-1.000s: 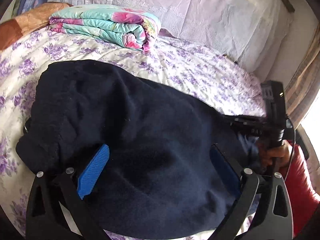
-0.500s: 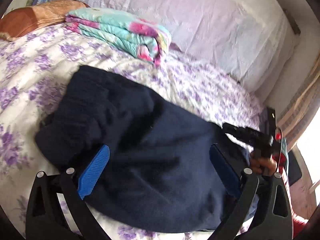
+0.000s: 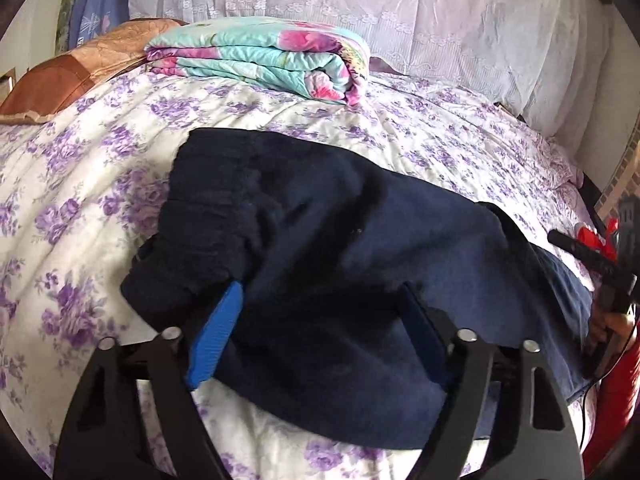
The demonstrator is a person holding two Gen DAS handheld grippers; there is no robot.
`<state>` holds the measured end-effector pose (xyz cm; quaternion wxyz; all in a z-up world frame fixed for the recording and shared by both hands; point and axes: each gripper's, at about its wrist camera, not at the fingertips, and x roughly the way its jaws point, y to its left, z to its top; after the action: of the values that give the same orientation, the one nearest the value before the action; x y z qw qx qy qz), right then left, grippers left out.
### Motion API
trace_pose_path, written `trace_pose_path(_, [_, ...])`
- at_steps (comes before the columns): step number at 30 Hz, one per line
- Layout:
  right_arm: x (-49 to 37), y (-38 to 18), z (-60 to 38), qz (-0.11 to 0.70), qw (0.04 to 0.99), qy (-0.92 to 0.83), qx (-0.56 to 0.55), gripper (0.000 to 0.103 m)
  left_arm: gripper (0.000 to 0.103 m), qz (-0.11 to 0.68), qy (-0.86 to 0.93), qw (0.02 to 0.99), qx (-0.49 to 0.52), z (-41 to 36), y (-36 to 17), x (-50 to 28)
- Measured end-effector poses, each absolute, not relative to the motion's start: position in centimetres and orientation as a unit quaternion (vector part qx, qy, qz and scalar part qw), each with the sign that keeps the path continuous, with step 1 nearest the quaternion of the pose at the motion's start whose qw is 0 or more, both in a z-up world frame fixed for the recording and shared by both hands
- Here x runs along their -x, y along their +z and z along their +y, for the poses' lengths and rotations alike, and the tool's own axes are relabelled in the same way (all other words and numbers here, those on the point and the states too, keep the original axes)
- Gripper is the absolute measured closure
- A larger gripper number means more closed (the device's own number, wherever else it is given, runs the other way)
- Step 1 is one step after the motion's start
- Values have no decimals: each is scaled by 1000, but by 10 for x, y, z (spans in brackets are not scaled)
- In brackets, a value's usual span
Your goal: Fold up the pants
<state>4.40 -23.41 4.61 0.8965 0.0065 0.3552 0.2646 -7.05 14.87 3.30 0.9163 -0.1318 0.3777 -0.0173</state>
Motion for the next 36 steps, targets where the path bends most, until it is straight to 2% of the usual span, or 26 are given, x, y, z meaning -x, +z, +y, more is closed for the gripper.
trace_pose_path(1, [-46, 38, -233, 375, 889, 264, 0, 39, 32, 376, -17, 916, 137, 151, 33, 73])
trace_pose_path(3, [-59, 10, -226, 438, 861, 257, 13, 37, 32, 369, -15, 919, 140, 151, 35, 78])
trace_pose_path(4, [-56, 11, -224, 432, 863, 260, 16, 35, 32, 360, -7, 921, 146, 150, 39, 82])
trace_pose_path(7, [-46, 22, -230, 405, 877, 260, -2, 35, 13, 331, -1, 930, 158, 147, 54, 97])
trace_pose_path(9, [-40, 30, -236, 386, 884, 262, -15, 34, 10, 313, 5, 938, 147, 145, 65, 102])
trace_pose_path(12, [-42, 27, -238, 394, 878, 272, -23, 21, 6, 318, 24, 939, 125, 148, 71, 92])
trace_pose_path(14, [-53, 11, -233, 436, 856, 276, -21, 15, 5, 351, 30, 928, 121, 154, 57, 71])
trace_pose_path(16, [-50, 13, -230, 431, 855, 287, -17, 8, 5, 393, 45, 912, 113, 159, 33, 51])
trace_pose_path(21, [-43, 24, -236, 408, 873, 266, -15, 8, 5, 379, 64, 920, 80, 149, 41, 58])
trace_pose_path(24, [-24, 49, -266, 352, 904, 239, -48, 8, 5, 350, 27, 925, 145, 168, 44, 71])
trace_pose_path(28, [36, 56, -336, 296, 915, 217, -167, 8, 5, 291, -41, 916, 273, 207, 38, 88])
trace_pose_path(31, [96, 40, -389, 318, 896, 190, -246, 8, 5, 264, -74, 900, 338, 223, 31, 91])
trace_pose_path(36, [167, 54, -444, 348, 905, 110, -218, 8, 5, 265, -70, 904, 327, 216, 33, 91])
